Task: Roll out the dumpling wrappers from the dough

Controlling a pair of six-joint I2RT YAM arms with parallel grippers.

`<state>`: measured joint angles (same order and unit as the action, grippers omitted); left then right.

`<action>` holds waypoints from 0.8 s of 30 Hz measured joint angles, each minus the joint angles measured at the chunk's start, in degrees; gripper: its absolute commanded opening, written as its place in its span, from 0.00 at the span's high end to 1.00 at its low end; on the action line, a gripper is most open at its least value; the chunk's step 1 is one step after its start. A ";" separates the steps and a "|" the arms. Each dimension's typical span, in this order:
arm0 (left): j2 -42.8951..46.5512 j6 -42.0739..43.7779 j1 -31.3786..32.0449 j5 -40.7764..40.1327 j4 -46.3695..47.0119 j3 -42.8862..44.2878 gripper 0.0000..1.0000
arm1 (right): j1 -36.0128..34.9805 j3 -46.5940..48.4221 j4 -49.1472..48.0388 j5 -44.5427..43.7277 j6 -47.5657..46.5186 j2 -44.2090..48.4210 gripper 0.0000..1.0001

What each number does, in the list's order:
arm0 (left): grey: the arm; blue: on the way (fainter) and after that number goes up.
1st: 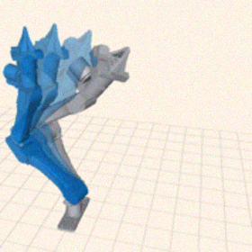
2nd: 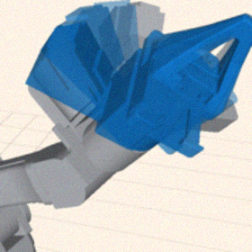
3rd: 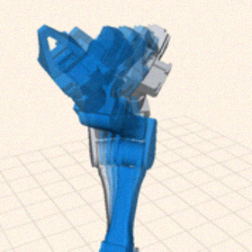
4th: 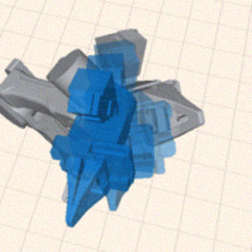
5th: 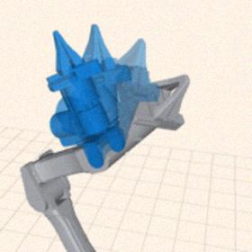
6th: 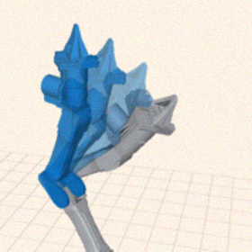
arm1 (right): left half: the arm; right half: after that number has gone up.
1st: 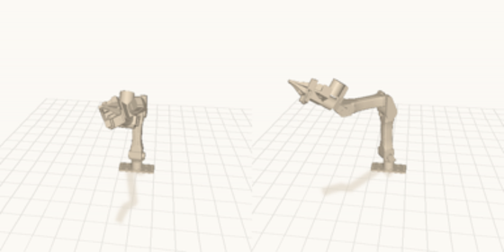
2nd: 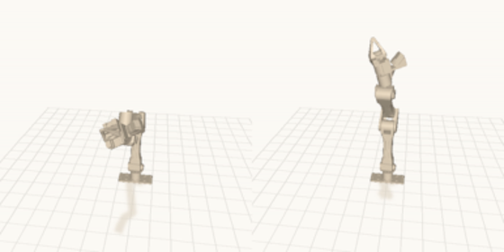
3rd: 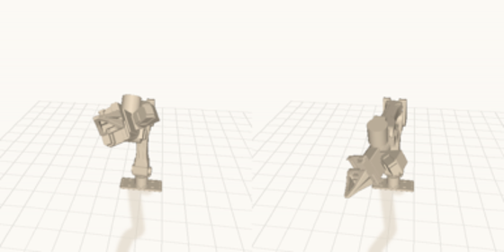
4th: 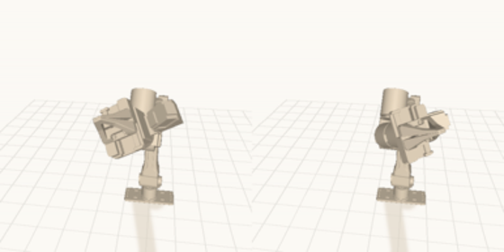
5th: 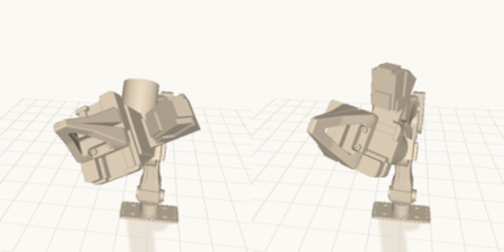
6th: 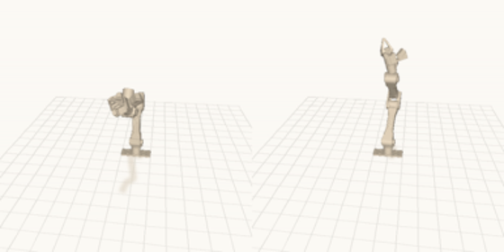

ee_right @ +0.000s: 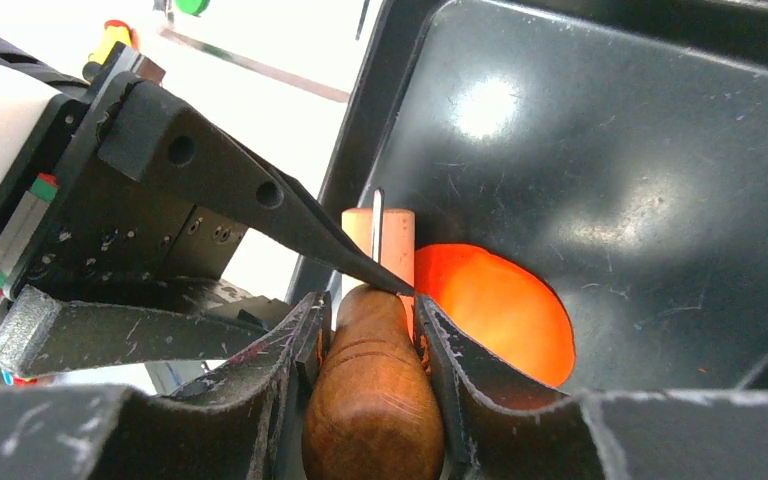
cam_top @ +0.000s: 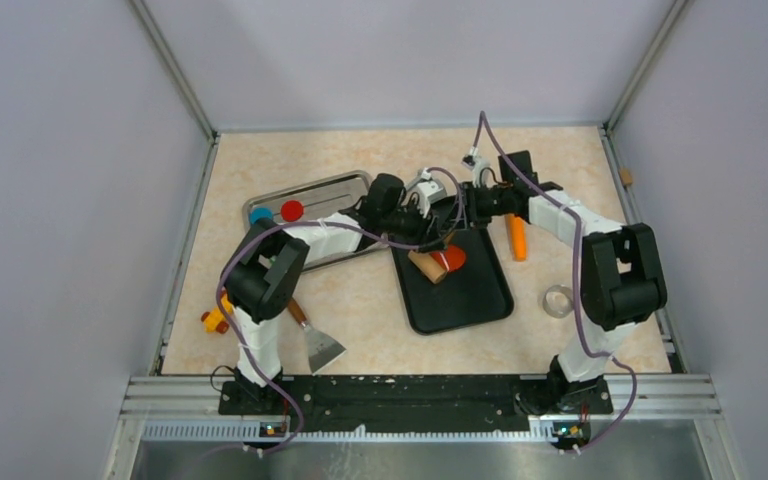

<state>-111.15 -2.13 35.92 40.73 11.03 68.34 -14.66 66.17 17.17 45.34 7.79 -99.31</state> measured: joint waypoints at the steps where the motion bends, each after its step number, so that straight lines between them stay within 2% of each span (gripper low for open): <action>1: 0.00 0.37 0.09 -0.17 -0.90 0.83 1.00 | 0.20 0.50 0.42 -0.07 -0.35 0.17 1.00; 10: -5.09 1.73 1.88 -0.68 -2.25 10.27 1.00 | 3.43 1.16 1.53 -3.21 -3.63 3.72 1.00; 17: -11.72 0.20 3.82 0.15 3.19 14.93 1.00 | 7.56 -2.62 -0.55 -5.14 -3.76 5.09 1.00; 24: -19.19 -2.34 6.71 -0.11 8.35 23.08 1.00 | 10.91 -5.25 -1.31 -10.32 -8.20 8.98 1.00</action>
<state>-130.34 -4.47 42.63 40.62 19.38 91.42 -3.75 60.93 15.86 35.03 -0.40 -90.32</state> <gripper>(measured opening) 0.354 0.344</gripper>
